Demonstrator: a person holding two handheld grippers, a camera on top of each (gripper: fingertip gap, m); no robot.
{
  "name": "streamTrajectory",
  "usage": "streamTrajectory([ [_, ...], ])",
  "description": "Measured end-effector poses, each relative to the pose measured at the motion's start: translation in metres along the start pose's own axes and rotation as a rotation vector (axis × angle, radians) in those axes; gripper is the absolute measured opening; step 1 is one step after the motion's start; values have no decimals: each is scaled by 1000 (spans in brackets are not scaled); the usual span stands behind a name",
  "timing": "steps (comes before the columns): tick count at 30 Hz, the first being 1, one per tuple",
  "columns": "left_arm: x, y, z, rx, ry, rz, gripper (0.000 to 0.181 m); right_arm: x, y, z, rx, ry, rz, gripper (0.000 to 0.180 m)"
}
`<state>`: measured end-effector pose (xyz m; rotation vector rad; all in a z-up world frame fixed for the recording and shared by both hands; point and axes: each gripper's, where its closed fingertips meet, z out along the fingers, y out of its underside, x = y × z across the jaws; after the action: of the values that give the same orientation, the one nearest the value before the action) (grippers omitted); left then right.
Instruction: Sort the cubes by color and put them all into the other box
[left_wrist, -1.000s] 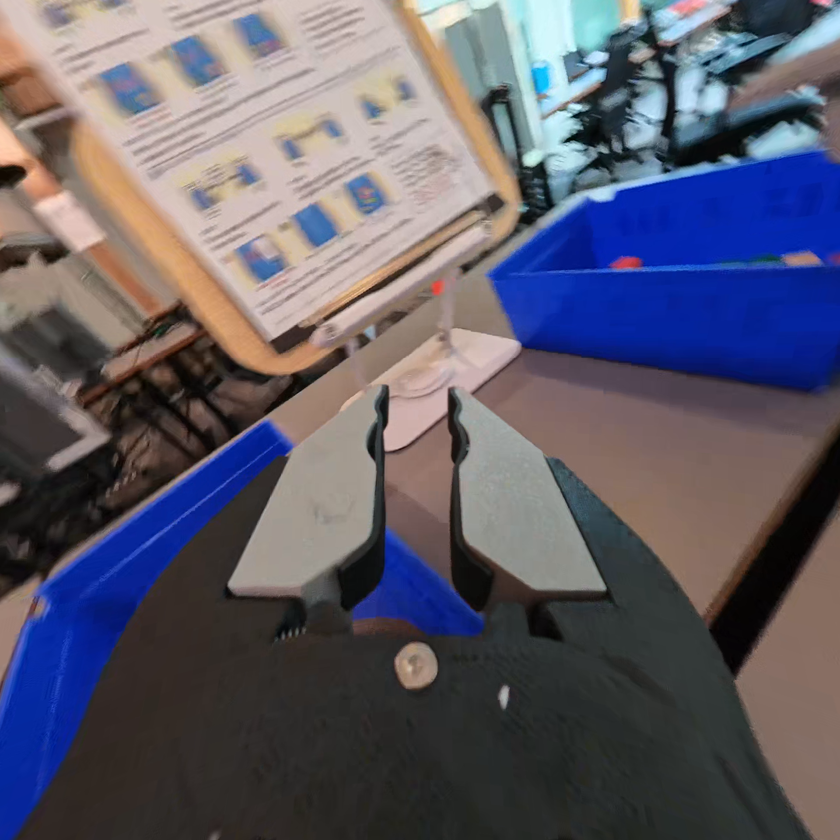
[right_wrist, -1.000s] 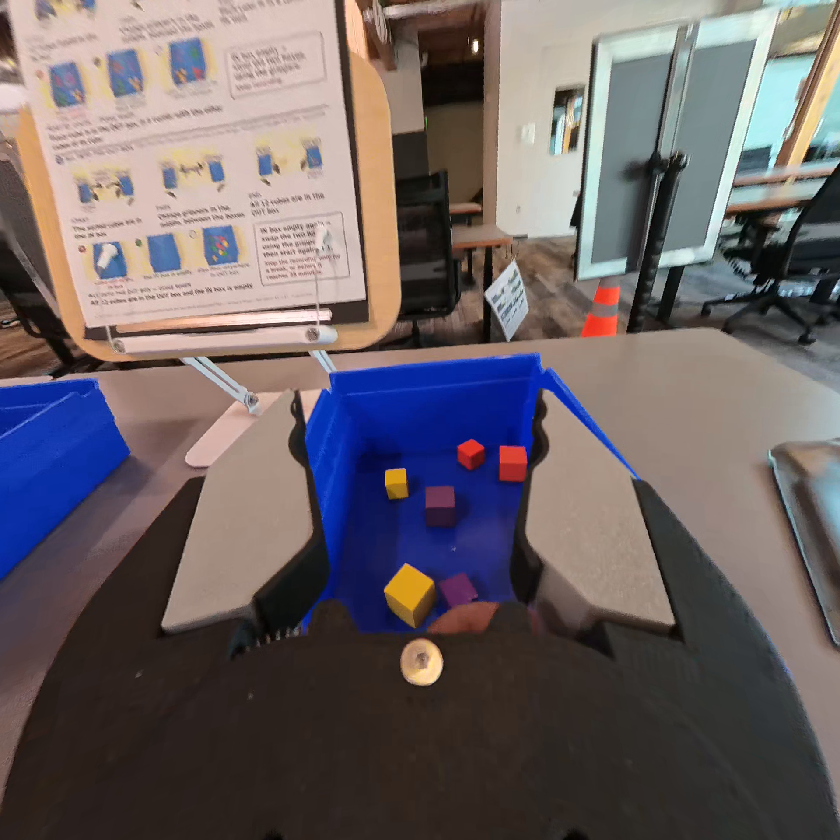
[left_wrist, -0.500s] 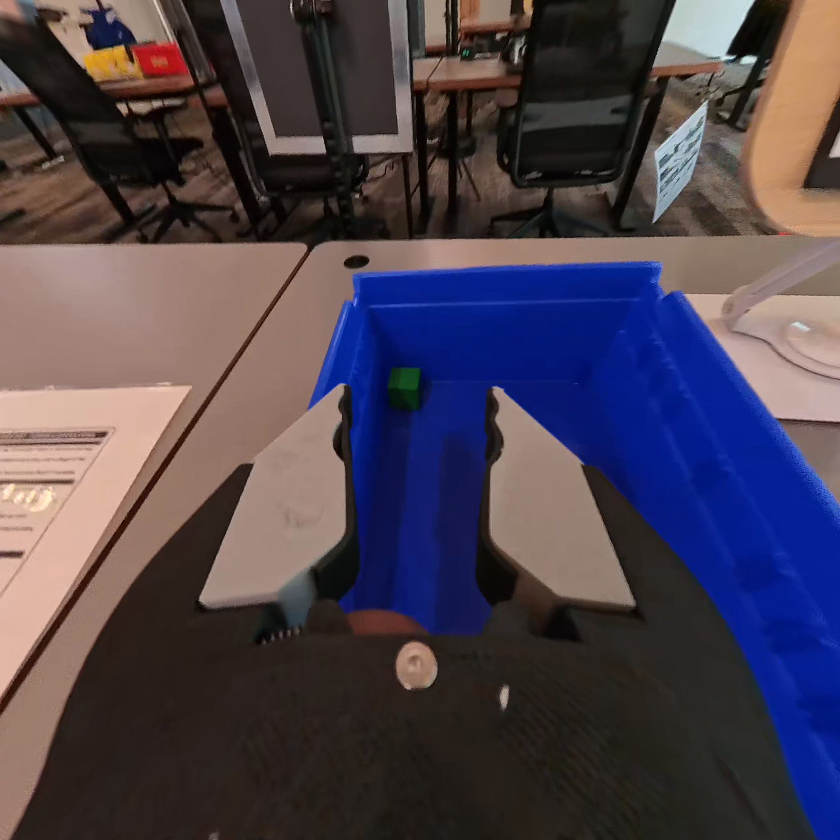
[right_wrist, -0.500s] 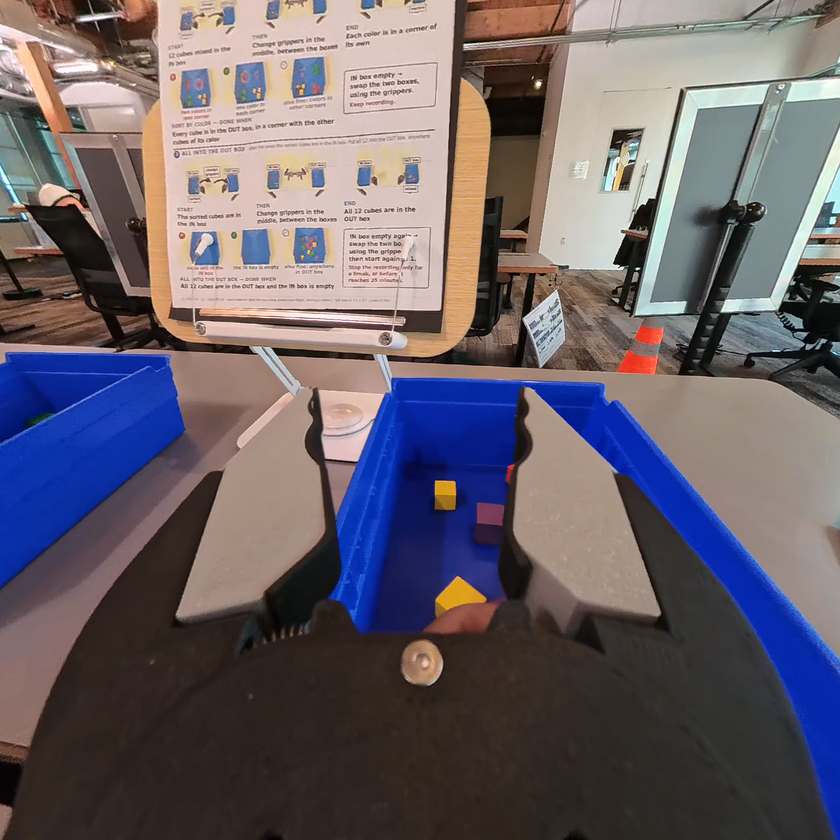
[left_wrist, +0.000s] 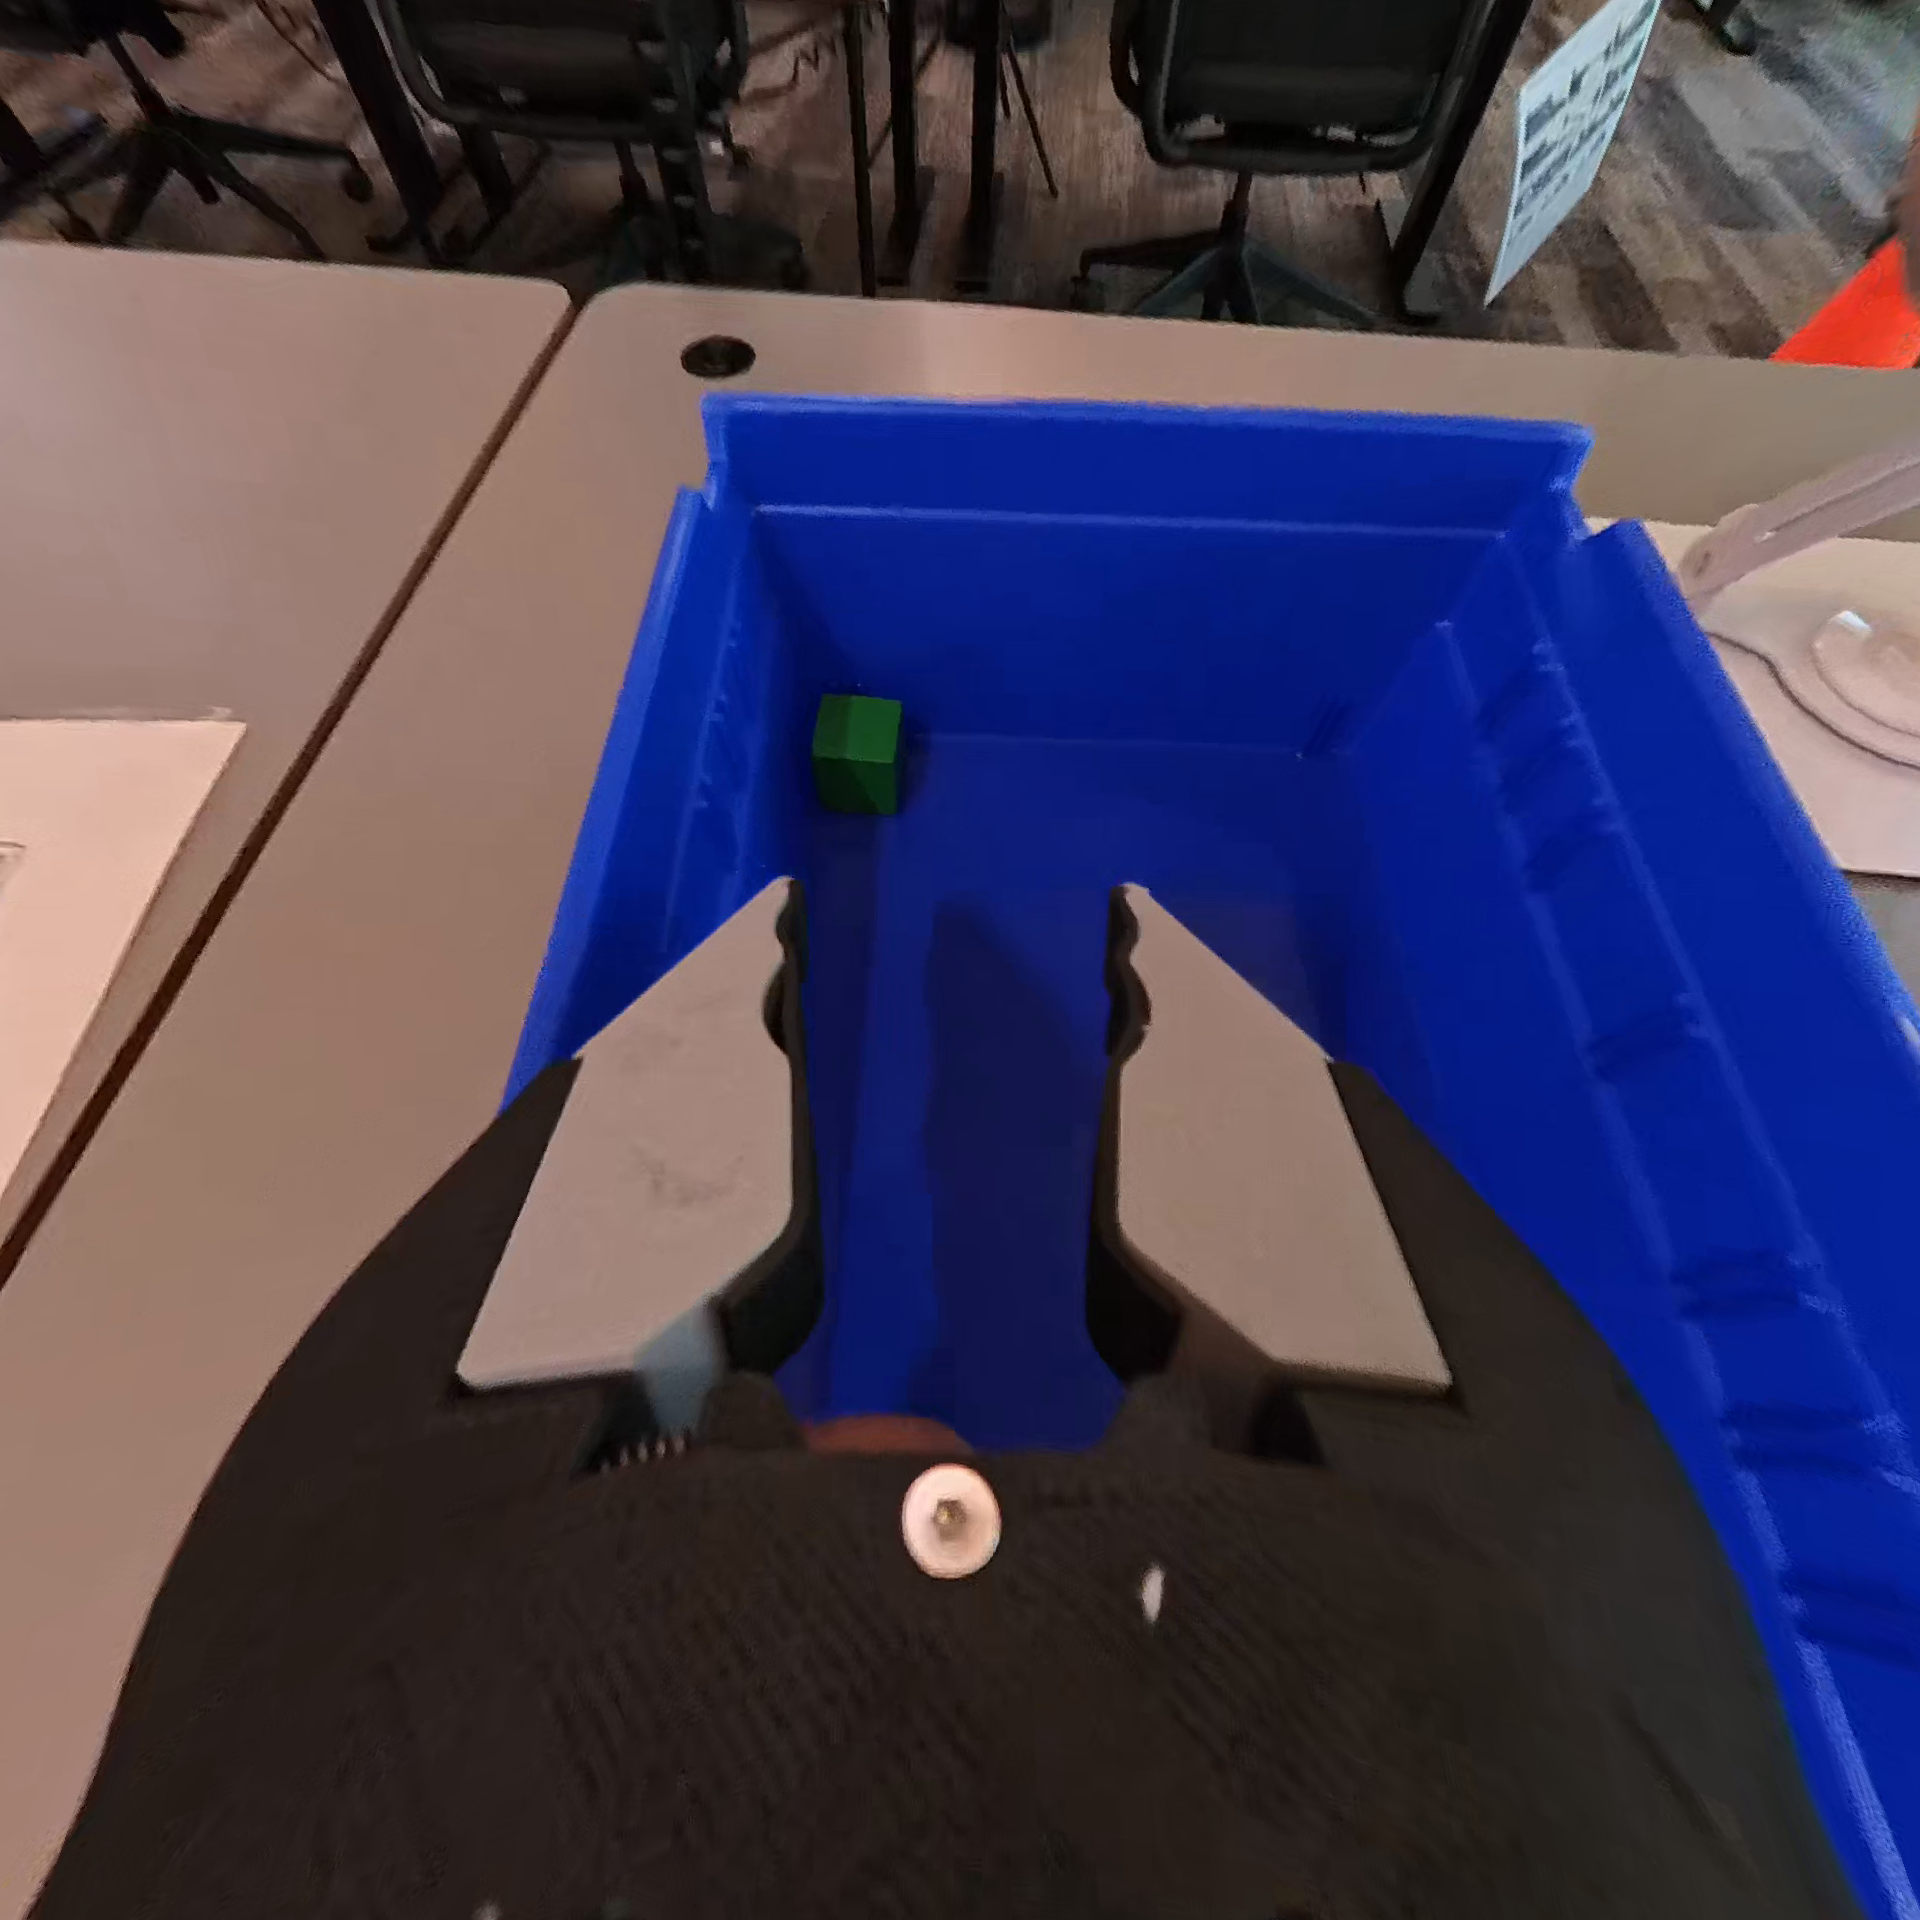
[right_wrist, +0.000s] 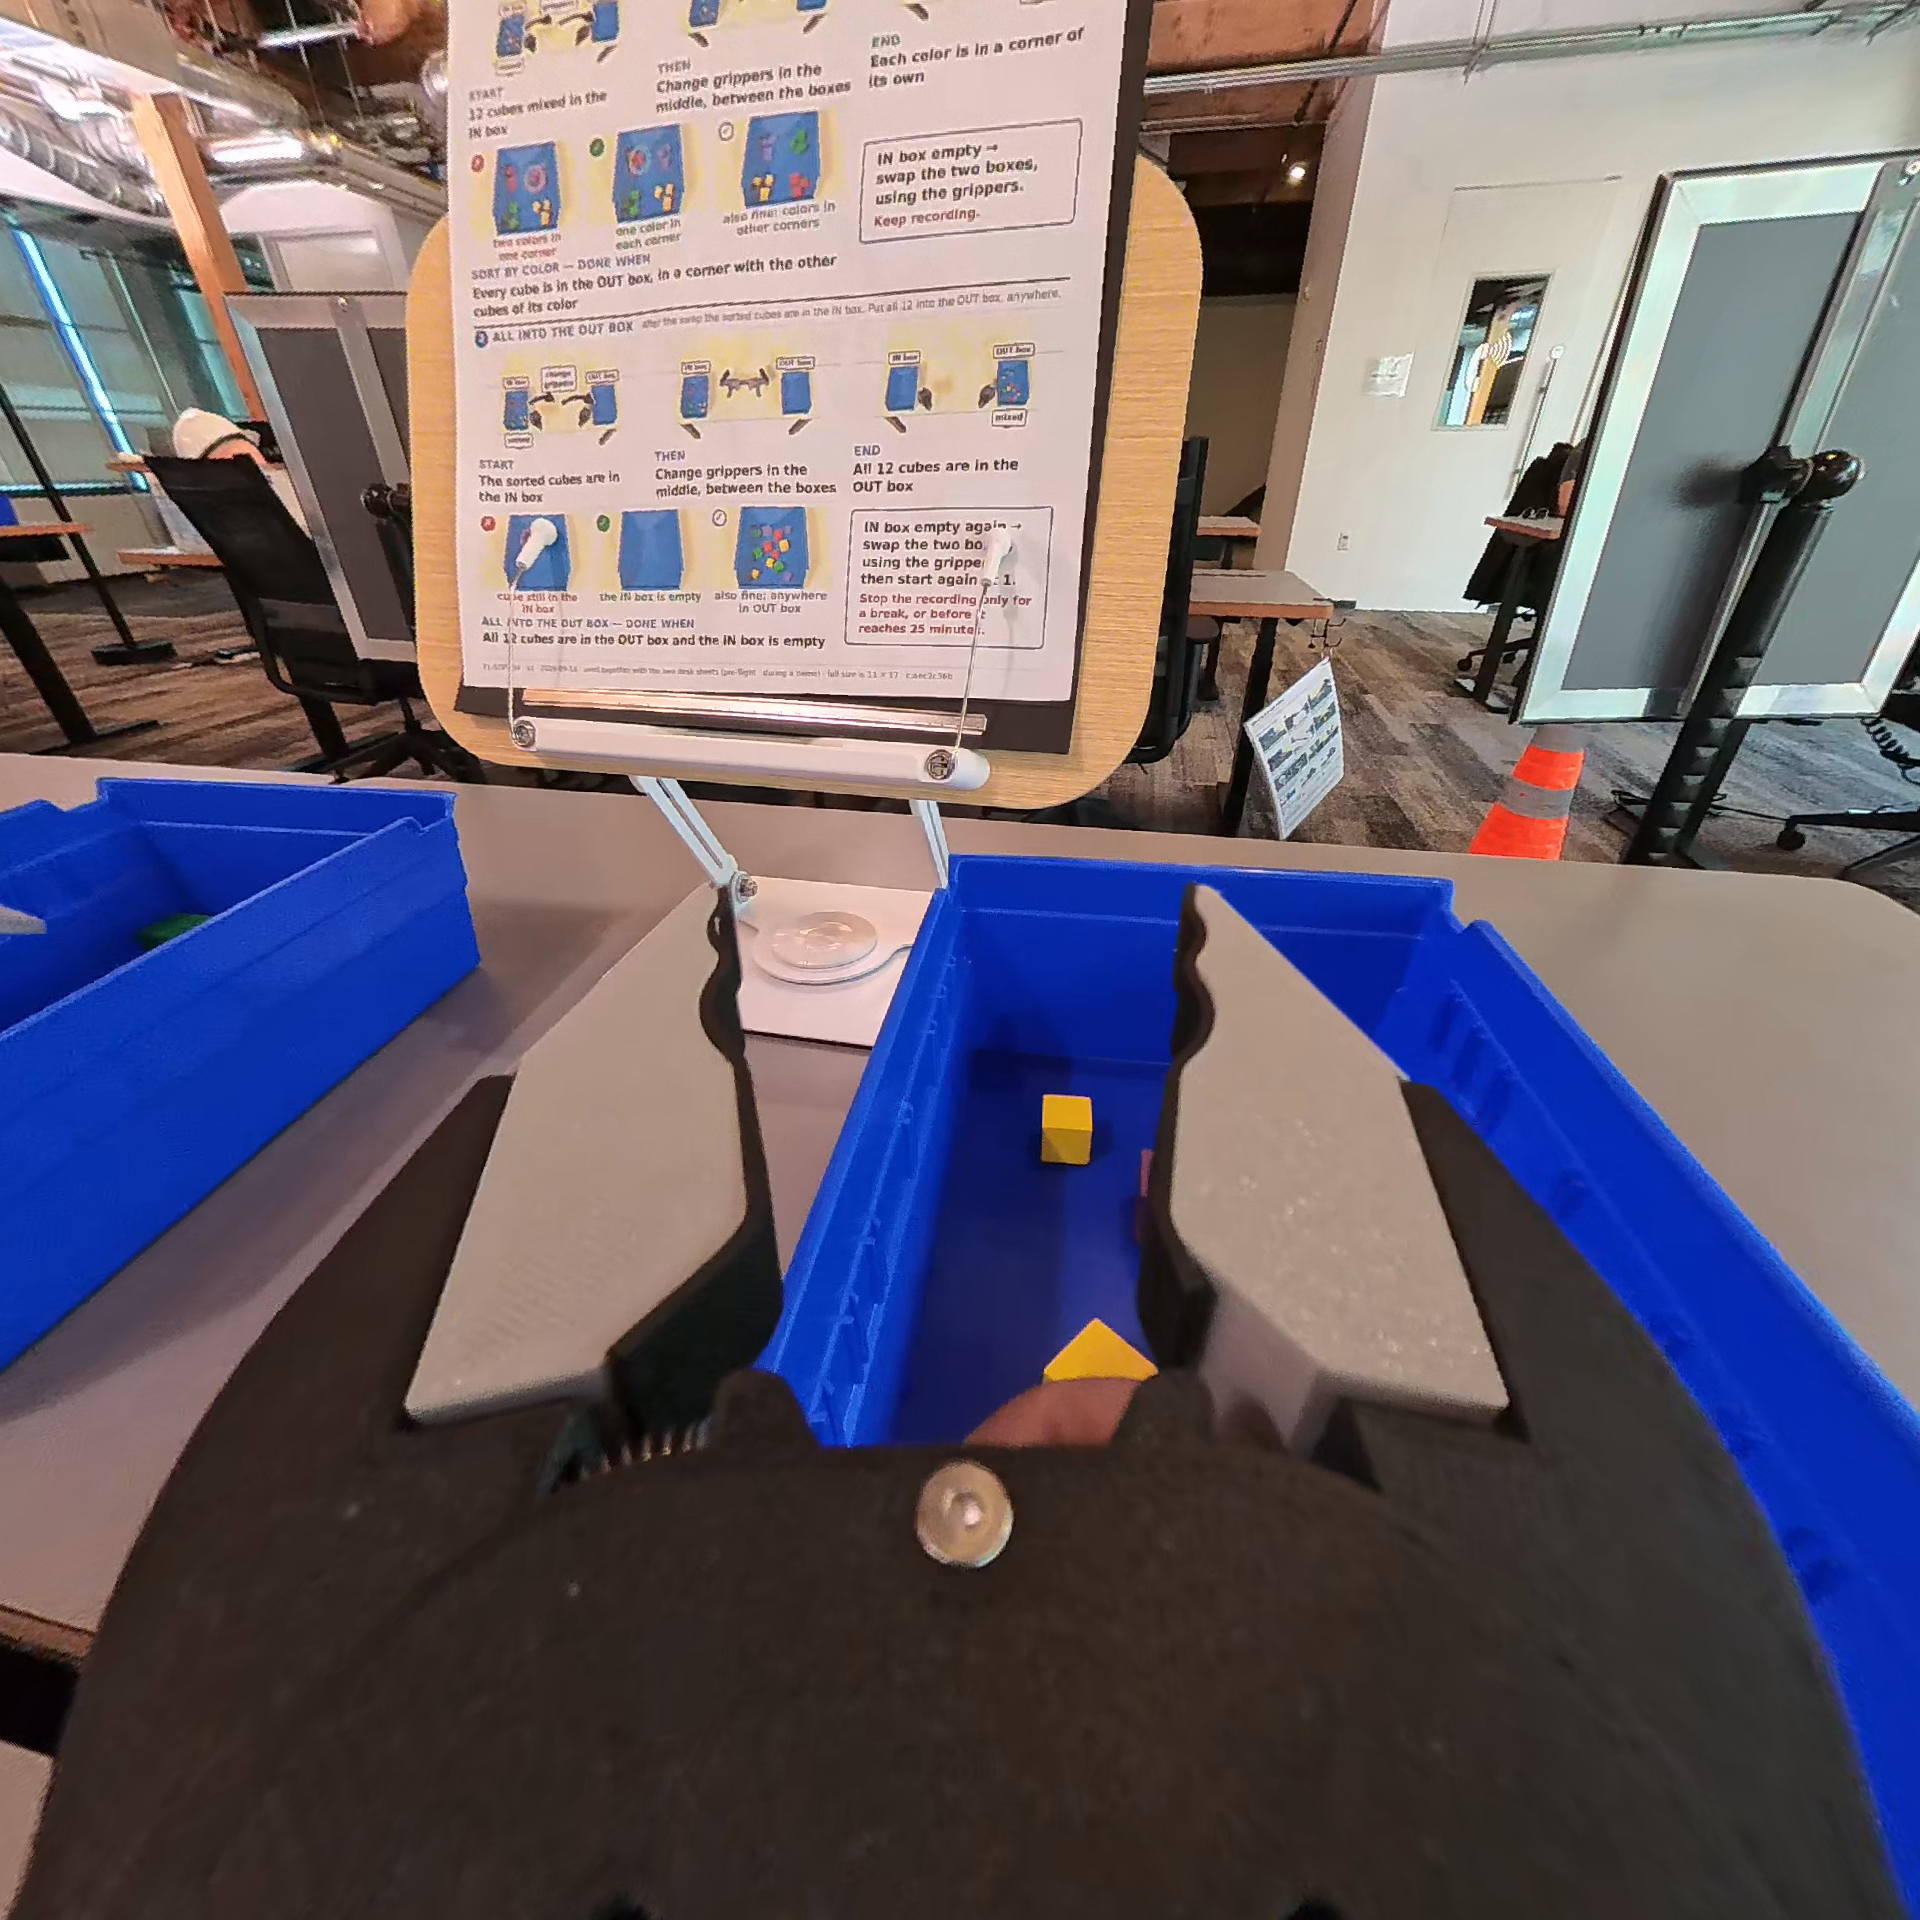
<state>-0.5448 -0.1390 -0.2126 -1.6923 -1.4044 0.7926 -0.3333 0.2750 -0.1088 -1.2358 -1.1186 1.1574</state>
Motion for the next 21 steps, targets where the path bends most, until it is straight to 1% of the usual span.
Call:
streamTrajectory([
  [1,1,5,3,-33,19,-19,56,0,0,0,-1,-2,3,82],
  [2,2,10,6,-69,49,-52,55,0,0,0,-1,-4,6,82],
  [5,11,21,7,-137,208,-191,27,0,0,0,-1,-3,5,82],
  [7,14,25,4,-157,257,-225,25,0,0,0,0,-5,7,81],
  [11,11,17,-14,-56,239,-178,26,-4,2,1,-10,-19,2,81],
  [12,9,17,-17,-46,244,-197,26,-6,3,2,-16,-25,-2,81],
  [14,9,21,-17,-70,305,-271,29,-10,5,2,-23,-33,-14,81],
  [15,12,21,-18,-74,346,-294,24,-12,5,2,-22,-35,-19,80],
  [16,12,20,-19,-69,351,-297,23,-14,5,2,-20,-38,-23,80],
  [17,9,17,-19,-54,327,-291,31,-16,6,3,-23,-42,-27,80],
  [18,6,15,-18,-39,310,-291,35,-17,7,3,-29,-46,-31,80],
  [21,6,12,-14,-44,322,-310,37,-21,9,5,-39,-57,-37,80],
])
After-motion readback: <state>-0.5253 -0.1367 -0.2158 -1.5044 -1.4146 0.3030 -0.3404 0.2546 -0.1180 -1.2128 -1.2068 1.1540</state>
